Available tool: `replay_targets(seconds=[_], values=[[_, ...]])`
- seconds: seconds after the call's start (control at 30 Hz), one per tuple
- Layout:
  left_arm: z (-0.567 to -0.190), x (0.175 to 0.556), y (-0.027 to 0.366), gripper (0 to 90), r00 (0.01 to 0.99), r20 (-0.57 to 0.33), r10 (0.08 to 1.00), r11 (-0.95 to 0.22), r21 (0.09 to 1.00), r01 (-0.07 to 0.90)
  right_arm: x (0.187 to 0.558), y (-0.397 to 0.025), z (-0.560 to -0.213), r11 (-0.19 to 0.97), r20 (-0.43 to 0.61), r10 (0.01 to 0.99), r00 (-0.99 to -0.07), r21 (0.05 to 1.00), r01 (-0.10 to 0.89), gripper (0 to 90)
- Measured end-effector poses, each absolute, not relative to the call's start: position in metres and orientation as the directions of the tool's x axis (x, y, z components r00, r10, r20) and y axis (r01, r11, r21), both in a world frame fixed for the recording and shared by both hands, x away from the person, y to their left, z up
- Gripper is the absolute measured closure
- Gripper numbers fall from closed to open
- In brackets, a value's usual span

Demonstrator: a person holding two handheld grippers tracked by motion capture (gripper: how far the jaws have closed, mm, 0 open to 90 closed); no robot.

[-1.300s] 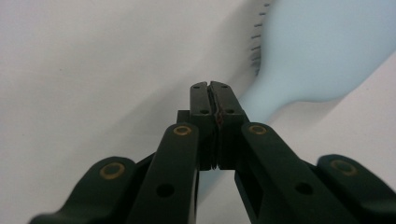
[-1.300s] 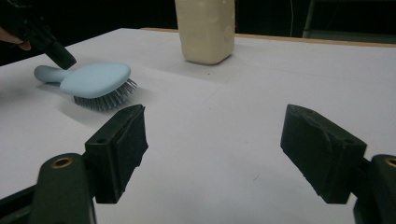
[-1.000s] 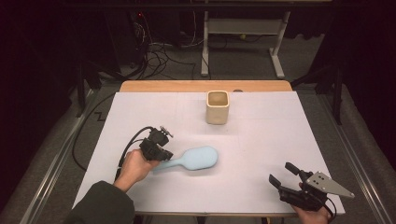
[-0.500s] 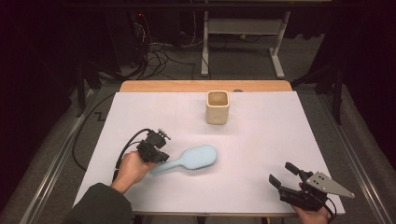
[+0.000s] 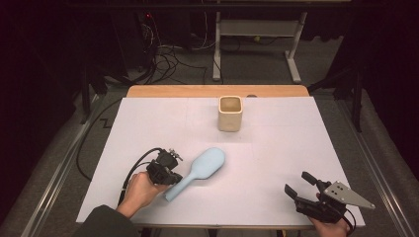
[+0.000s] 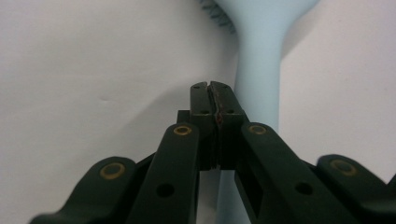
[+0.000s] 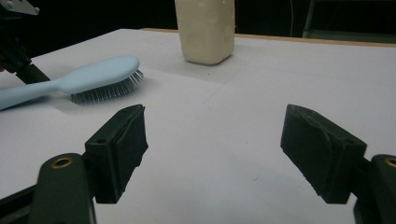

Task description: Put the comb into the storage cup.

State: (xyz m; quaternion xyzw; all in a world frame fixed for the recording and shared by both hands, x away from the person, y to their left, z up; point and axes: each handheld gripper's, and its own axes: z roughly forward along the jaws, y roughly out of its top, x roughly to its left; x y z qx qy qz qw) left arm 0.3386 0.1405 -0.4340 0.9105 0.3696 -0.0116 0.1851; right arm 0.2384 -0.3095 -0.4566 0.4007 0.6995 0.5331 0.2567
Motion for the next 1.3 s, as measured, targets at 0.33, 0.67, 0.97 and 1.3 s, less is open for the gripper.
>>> replay_targets(seconds=[0.33, 0.67, 0.97, 1.3], values=[[-0.437, 0.328, 0.135, 88.1, 0.732, -0.199, 0.652, -0.65, 0.351, 0.674, 0.238, -0.309, -0.456, 0.112, 0.067, 0.832, -0.55, 0.952, 0.286, 23.3], [-0.435, 0.322, 0.134, 82.5, 0.729, -0.196, 0.656, -0.633, 0.385, 0.672, 0.238, -0.309, -0.456, 0.111, 0.065, 0.833, -0.55, 0.953, 0.282, 23.3], [-0.425, 0.319, 0.136, 64.4, 0.72, -0.202, 0.664, -0.596, 0.437, 0.673, 0.238, -0.309, -0.456, 0.114, 0.064, 0.833, -0.549, 0.952, 0.285, 23.4], [-0.425, 0.32, 0.121, 46.9, 0.71, -0.202, 0.674, -0.591, 0.43, 0.683, 0.237, -0.309, -0.456, 0.115, 0.064, 0.833, -0.549, 0.952, 0.285, 23.4]])
